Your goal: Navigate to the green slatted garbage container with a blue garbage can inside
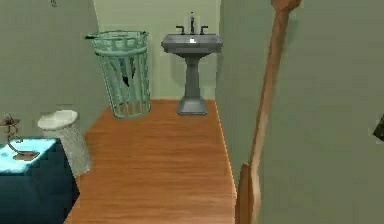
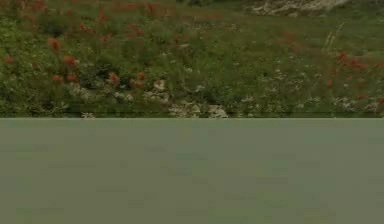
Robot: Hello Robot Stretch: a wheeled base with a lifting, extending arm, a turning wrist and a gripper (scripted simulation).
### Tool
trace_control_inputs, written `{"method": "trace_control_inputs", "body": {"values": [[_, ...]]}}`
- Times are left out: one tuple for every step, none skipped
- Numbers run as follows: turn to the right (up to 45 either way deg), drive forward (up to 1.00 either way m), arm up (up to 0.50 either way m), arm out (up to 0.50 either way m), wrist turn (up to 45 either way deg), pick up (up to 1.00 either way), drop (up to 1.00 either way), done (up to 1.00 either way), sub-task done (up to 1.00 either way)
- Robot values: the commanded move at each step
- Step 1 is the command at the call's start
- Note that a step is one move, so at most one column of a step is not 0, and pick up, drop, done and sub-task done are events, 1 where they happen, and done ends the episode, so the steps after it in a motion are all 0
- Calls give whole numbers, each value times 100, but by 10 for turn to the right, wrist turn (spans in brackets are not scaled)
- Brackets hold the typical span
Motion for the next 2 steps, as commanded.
{"method": "trace_control_inputs", "body": {"values": [[-90, 0, 0, 0, 0, 0, 0, 0, 0], [0, 100, 0, 0, 0, 0, 0, 0, 0]]}}
